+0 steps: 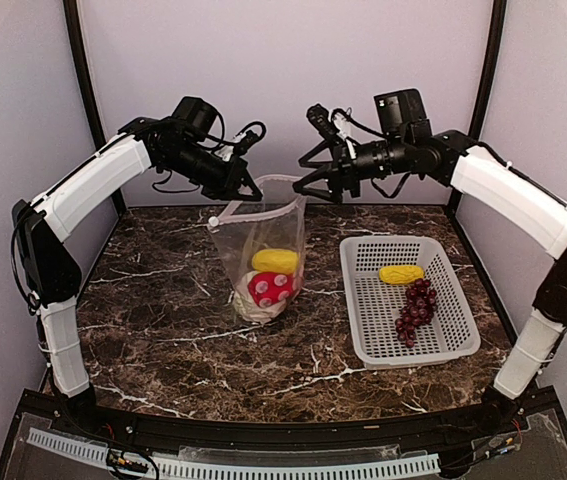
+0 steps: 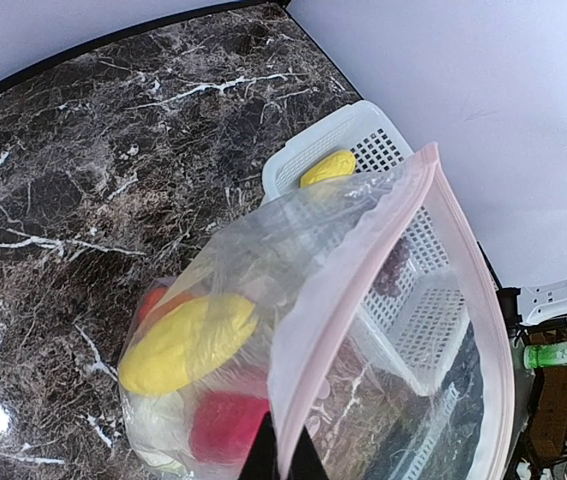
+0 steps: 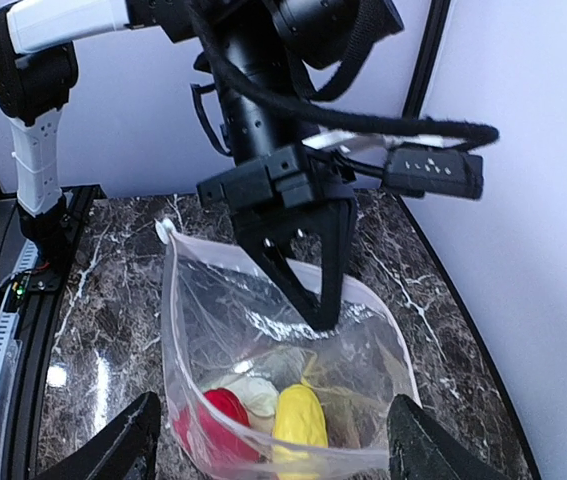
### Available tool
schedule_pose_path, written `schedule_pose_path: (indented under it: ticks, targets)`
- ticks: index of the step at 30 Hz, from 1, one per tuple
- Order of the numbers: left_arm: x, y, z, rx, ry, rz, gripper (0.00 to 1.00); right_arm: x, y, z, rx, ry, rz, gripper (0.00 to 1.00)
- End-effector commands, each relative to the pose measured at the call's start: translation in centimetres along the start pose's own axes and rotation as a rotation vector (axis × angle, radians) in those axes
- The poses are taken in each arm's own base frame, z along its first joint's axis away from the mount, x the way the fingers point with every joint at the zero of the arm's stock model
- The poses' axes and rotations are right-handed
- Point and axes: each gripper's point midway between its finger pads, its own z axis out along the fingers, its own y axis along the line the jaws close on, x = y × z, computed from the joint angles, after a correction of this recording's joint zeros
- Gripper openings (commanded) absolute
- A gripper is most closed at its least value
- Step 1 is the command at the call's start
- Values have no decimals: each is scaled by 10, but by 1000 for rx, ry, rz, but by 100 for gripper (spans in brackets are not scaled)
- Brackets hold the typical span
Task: Place the food in the zip-top bag and seal the zipper
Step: Pick up the fake fruit from the bin.
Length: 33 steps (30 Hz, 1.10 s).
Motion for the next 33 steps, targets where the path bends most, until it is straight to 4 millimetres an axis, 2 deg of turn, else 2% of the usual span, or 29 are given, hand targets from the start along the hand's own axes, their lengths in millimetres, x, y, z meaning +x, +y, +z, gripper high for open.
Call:
schedule_pose_path:
  ticks: [1, 7, 13, 18, 22, 26, 33]
  targets:
    - [4, -2, -4, -10, 12, 17, 1, 27, -17, -28, 96, 72, 4, 75]
    - [5, -4, -6, -4, 14, 17, 1, 62, -31, -66, 173, 116, 50, 75]
    - [6, -2, -6, -14, 17, 22, 1, 113, -34, -90, 248, 234, 73, 75]
    - [5, -1, -5, -19, 11, 23, 1, 164, -14, -97, 178, 380, 66, 75]
    - [4, -1, -5, -15, 10, 20, 1, 206, -7, -103, 132, 527, 88, 71]
    - [5, -3, -7, -11, 10, 31, 1, 239, -7, -108, 104, 628, 111, 68]
    - [10, -3, -4, 1, 20, 46, 1, 289, -24, -114, 131, 819, 120, 61]
